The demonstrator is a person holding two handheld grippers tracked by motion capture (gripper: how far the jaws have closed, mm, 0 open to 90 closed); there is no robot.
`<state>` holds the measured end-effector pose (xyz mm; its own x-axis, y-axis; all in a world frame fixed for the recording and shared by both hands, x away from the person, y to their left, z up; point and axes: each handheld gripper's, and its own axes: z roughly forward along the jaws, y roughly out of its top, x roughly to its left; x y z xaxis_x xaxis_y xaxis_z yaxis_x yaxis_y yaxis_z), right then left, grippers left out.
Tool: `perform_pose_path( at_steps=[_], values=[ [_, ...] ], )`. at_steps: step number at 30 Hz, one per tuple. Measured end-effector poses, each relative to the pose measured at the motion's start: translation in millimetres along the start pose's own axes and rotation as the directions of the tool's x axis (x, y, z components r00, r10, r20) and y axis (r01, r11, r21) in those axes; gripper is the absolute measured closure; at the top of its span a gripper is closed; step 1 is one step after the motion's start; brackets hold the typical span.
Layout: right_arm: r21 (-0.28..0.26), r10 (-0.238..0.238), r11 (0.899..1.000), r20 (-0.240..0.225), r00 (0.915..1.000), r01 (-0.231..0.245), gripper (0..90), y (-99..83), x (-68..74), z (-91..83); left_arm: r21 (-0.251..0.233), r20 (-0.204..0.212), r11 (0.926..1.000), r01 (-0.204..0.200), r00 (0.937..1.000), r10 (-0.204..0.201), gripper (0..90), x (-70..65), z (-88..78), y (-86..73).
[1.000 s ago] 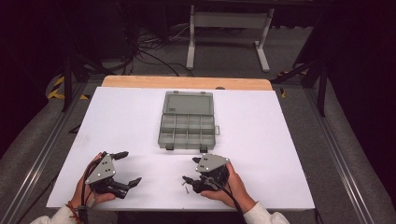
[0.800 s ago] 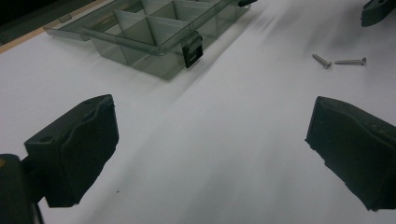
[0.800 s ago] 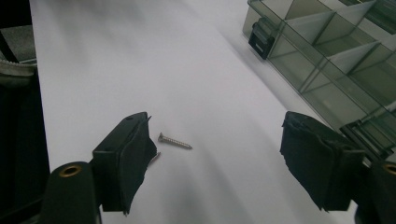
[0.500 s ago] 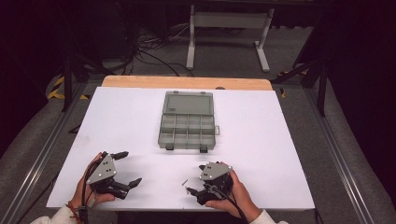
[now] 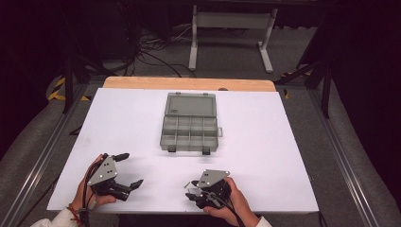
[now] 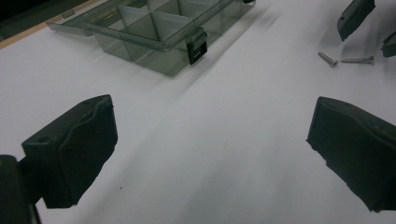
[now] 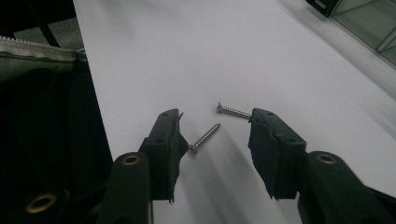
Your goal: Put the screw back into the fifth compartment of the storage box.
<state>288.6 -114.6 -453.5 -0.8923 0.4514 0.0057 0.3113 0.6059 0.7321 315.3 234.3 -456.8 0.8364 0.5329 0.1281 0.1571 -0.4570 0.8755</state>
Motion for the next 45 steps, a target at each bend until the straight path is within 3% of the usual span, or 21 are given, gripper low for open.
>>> perform_pose_path(
  at_steps=[7, 15, 19, 28, 35, 38, 45],
  values=[
    [0.029, 0.007, 1.0, 0.019, 0.9998, -0.007, 68.4, 3.1, 1.1, 11.2, 0.001, 0.002, 1.0, -0.001, 1.0, 0.001, 2.5, -0.2, 0.1, 0.2],
    [0.046, -0.004, 0.999, 0.009, 0.9999, 0.004, 88.3, 1.8, -2.0, 7.4, 0.001, 0.006, 1.0, 0.002, 1.0, -0.002, 2.6, -0.1, -0.1, 0.1],
    [0.039, 0.001, 0.999, -0.01, 0.9999, 0.0, 88.4, 0.7, -5.3, 6.9, 0.001, 0.009, 1.0, -0.003, 1.0, 0.003, 2.6, -0.6, -0.2, 0.3],
    [-0.004, 0.014, 1.0, 0.002, 0.9999, -0.014, 88.4, 3.2, -12.8, -0.5, -0.007, 0.009, 1.0, 0.001, 1.0, -0.001, 2.6, -0.5, -0.9, 0.4],
    [-0.064, -0.009, 0.998, 0.028, 0.9996, 0.011, 88.5, 17.7, -20.3, -7.0, -0.009, 0.007, 1.0, 0.001, 1.0, -0.001, 2.6, -0.6, -0.9, 0.4],
    [-0.094, -0.017, 0.995, 0.008, 0.9998, 0.018, 88.4, 23.9, -23.7, -8.7, -0.007, 0.008, 1.0, -0.001, 1.0, 0.001, 2.6, -0.6, -0.8, 0.4],
    [-0.143, -0.045, 0.988, 0.035, 0.9984, 0.049, 88.5, 46.7, -35.4, -8.0, -0.005, 0.014, 1.0, -0.005, 0.9999, 0.005, 2.6, -0.9, -0.1, 0.6]
  ],
)
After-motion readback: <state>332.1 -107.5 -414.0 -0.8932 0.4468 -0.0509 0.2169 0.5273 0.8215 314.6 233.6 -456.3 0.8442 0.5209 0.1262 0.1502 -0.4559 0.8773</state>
